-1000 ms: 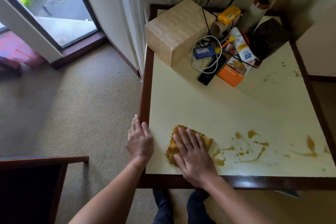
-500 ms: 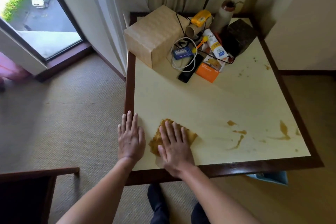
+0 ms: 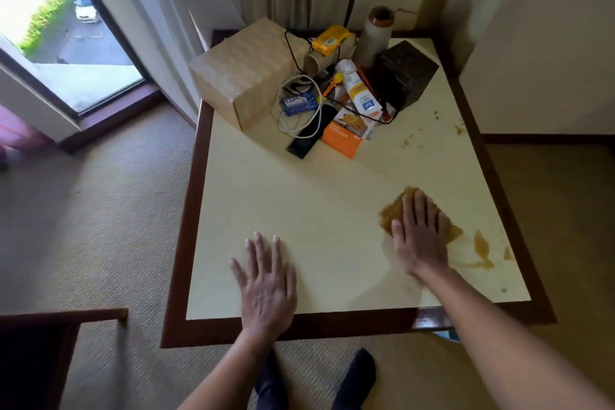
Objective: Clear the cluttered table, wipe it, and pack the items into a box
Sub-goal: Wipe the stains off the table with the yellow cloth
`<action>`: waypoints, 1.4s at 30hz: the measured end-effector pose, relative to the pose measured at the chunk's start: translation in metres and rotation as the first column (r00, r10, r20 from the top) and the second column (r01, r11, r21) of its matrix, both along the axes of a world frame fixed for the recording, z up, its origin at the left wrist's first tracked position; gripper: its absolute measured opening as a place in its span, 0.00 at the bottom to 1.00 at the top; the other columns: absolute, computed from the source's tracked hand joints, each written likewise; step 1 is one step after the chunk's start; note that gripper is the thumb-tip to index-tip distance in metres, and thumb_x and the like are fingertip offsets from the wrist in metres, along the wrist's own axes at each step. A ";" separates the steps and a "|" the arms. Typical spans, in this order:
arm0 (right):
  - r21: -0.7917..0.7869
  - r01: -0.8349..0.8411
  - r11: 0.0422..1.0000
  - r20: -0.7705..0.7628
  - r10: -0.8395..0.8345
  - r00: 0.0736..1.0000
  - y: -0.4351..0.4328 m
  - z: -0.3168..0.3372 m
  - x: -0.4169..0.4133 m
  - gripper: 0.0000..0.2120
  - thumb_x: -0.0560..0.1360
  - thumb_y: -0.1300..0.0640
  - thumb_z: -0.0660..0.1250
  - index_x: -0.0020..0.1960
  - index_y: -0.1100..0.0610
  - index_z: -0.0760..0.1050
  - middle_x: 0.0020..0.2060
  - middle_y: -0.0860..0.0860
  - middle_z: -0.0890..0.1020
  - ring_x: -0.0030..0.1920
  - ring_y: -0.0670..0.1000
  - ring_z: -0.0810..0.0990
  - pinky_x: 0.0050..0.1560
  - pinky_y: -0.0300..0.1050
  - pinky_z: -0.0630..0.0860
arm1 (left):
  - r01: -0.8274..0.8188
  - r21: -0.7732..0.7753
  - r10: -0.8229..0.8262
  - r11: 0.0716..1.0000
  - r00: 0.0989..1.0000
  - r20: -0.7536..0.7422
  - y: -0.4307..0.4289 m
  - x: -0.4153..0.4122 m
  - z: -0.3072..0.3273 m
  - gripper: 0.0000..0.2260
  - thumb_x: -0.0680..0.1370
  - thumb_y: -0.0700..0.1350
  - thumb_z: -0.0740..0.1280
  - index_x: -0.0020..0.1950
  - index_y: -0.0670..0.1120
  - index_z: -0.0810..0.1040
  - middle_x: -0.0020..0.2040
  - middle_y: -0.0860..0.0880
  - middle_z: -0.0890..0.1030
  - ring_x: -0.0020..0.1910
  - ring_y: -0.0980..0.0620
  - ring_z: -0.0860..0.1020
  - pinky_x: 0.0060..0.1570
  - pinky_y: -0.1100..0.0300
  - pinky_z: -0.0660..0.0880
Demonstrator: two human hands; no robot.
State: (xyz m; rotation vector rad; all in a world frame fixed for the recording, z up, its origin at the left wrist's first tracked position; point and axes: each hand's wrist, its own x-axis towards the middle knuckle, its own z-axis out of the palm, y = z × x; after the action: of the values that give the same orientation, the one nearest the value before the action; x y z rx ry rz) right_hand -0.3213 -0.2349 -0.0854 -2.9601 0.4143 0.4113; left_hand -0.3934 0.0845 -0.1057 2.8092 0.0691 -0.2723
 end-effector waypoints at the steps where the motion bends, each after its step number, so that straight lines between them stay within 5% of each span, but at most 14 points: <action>1: 0.008 0.023 1.000 0.008 -0.023 1.000 0.010 0.000 0.004 0.37 0.79 0.37 0.34 0.84 0.53 0.42 0.83 0.55 0.42 0.82 0.58 0.41 0.80 0.63 0.41 | -0.003 0.032 0.003 0.999 1.000 -0.007 -0.002 0.000 -0.001 0.31 0.84 0.60 0.43 0.85 0.50 0.45 0.84 0.43 0.38 0.83 0.44 0.36 0.79 0.34 0.38; 8: 0.121 -0.562 0.819 0.049 0.560 0.827 0.085 -0.004 -0.038 0.35 0.83 0.40 0.44 0.83 0.57 0.39 0.82 0.53 0.38 0.81 0.55 0.33 0.80 0.61 0.39 | -0.001 0.119 0.004 0.993 1.000 -0.026 -0.007 0.003 0.001 0.32 0.84 0.62 0.41 0.85 0.50 0.42 0.84 0.43 0.35 0.83 0.44 0.34 0.79 0.34 0.39; 17: 0.105 -0.456 0.884 0.035 0.455 0.890 0.110 -0.003 0.105 0.36 0.82 0.39 0.39 0.82 0.58 0.35 0.82 0.56 0.38 0.81 0.57 0.35 0.80 0.61 0.36 | -0.034 0.077 0.034 0.996 0.999 -0.002 -0.007 0.005 0.001 0.32 0.84 0.61 0.50 0.85 0.51 0.46 0.85 0.44 0.40 0.83 0.44 0.37 0.79 0.34 0.39; 23: 0.116 -0.737 0.666 0.059 0.736 0.675 0.152 -0.004 0.100 0.35 0.83 0.41 0.43 0.82 0.58 0.36 0.82 0.55 0.37 0.81 0.56 0.34 0.80 0.59 0.36 | -0.031 0.090 0.031 0.995 1.000 0.007 -0.007 0.005 -0.001 0.33 0.84 0.61 0.51 0.85 0.51 0.48 0.85 0.44 0.42 0.84 0.43 0.40 0.79 0.33 0.43; 28: 0.110 -0.611 0.784 0.066 0.608 0.791 0.160 -0.008 0.122 0.35 0.82 0.40 0.42 0.83 0.56 0.37 0.82 0.54 0.40 0.82 0.55 0.36 0.80 0.59 0.36 | -0.029 0.100 0.029 0.995 1.000 0.003 -0.002 0.007 -0.003 0.32 0.83 0.61 0.50 0.85 0.51 0.48 0.85 0.44 0.43 0.84 0.44 0.40 0.79 0.33 0.43; 34: 0.182 -0.690 0.701 0.101 0.685 0.722 0.140 -0.005 0.016 0.34 0.84 0.40 0.44 0.83 0.56 0.40 0.82 0.52 0.40 0.82 0.54 0.36 0.81 0.59 0.40 | -0.030 0.060 0.027 0.998 0.998 0.054 0.001 0.003 -0.008 0.29 0.83 0.54 0.50 0.85 0.50 0.53 0.85 0.44 0.48 0.84 0.45 0.43 0.78 0.31 0.49; 37: 0.123 -0.672 0.730 0.087 0.667 0.740 0.079 -0.007 -0.033 0.33 0.84 0.40 0.46 0.84 0.53 0.43 0.83 0.49 0.41 0.82 0.52 0.37 0.80 0.60 0.44 | -0.042 0.075 0.040 0.996 0.999 0.022 0.000 0.005 -0.007 0.30 0.84 0.57 0.48 0.85 0.51 0.50 0.85 0.44 0.44 0.84 0.44 0.40 0.79 0.32 0.44; 42: 0.003 -0.229 0.973 0.029 0.229 0.973 -0.034 -0.006 -0.036 0.34 0.83 0.37 0.40 0.84 0.51 0.41 0.83 0.53 0.38 0.82 0.53 0.35 0.80 0.61 0.40 | -0.026 0.129 0.029 0.991 0.999 -0.025 -0.005 0.007 0.000 0.32 0.83 0.61 0.45 0.85 0.50 0.47 0.85 0.42 0.42 0.83 0.41 0.39 0.79 0.33 0.41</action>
State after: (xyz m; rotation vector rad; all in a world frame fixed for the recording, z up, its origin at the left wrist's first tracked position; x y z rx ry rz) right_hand -0.3576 -0.2689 -0.0915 -3.0130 0.0672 0.3918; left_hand -0.3865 0.0793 -0.1055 2.9301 0.1359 -0.3093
